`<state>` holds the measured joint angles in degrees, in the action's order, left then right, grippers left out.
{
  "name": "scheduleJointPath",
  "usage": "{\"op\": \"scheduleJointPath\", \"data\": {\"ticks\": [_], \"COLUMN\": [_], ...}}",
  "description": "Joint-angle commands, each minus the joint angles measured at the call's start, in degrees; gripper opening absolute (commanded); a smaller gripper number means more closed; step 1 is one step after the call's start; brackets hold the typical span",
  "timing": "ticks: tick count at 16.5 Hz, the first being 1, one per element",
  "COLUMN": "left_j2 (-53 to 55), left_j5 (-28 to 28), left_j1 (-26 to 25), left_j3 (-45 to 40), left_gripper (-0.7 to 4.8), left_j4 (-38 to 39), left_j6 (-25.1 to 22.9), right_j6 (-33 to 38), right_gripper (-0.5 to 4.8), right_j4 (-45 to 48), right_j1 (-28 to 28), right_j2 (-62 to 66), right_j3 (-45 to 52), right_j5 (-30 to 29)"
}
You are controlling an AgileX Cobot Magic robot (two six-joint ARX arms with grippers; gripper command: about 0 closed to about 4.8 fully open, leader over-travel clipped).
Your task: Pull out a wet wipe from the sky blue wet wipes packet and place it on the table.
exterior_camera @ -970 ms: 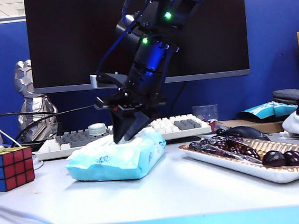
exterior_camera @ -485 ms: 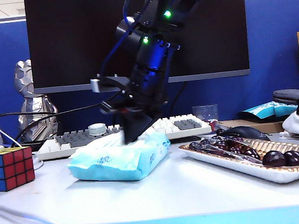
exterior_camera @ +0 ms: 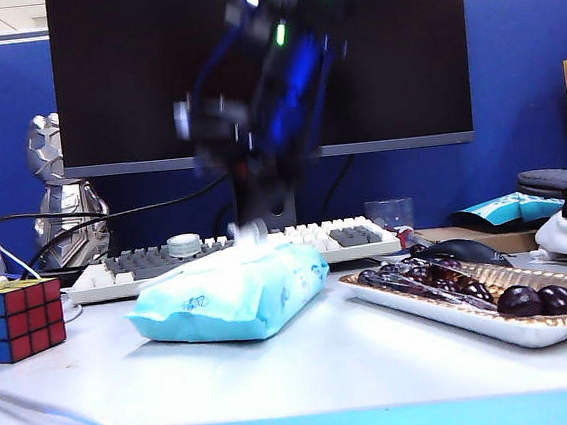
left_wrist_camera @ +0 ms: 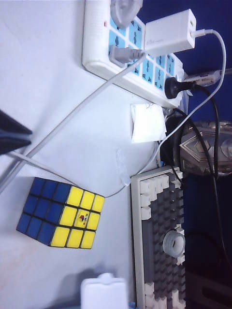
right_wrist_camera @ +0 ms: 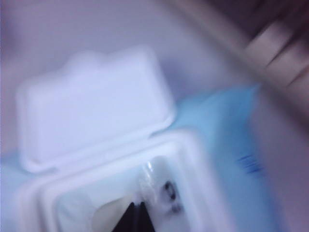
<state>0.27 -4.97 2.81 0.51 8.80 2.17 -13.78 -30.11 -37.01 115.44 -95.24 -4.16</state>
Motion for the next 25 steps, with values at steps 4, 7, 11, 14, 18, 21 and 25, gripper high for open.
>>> {"op": "scheduleJointPath", "data": {"ticks": [4, 7, 11, 14, 18, 21, 25], "left_j2": [-0.20, -0.20, -0.20, -0.20, -0.20, -0.20, -0.20], "left_j5": [0.09, 0.07, 0.07, 0.09, 0.15, 0.11, 0.13], "left_j1": [-0.13, -0.13, -0.13, -0.13, -0.13, -0.13, -0.13], "left_j3": [-0.22, -0.22, -0.22, -0.22, -0.22, -0.22, -0.22], "left_gripper": [-0.05, -0.05, -0.05, -0.05, -0.05, -0.05, -0.05], "left_j4": [0.57, 0.57, 0.57, 0.57, 0.57, 0.57, 0.57], "left_j6": [-0.04, -0.04, -0.04, -0.04, -0.04, -0.04, -0.04], "right_j6": [0.33, 0.31, 0.22, -0.07, -2.84, -5.88, -7.19], "right_gripper": [-0.01, -0.01, -0.01, -0.01, -0.01, -0.01, -0.01], "right_j4": [4.17, 7.17, 10.97, 11.80, 15.43, 19.58, 20.65], "right_j1": [0.17, 0.59, 2.08, 4.46, 5.11, 5.14, 6.10], "right_j2": [-5.97, -8.02, -9.77, -9.66, -9.79, -9.79, -9.22], "right_j3": [-0.37, -0.37, -0.37, -0.37, -0.37, -0.37, -0.37], "right_j5": [1.77, 6.05, 13.46, 17.57, 19.69, 28.41, 26.75]}}
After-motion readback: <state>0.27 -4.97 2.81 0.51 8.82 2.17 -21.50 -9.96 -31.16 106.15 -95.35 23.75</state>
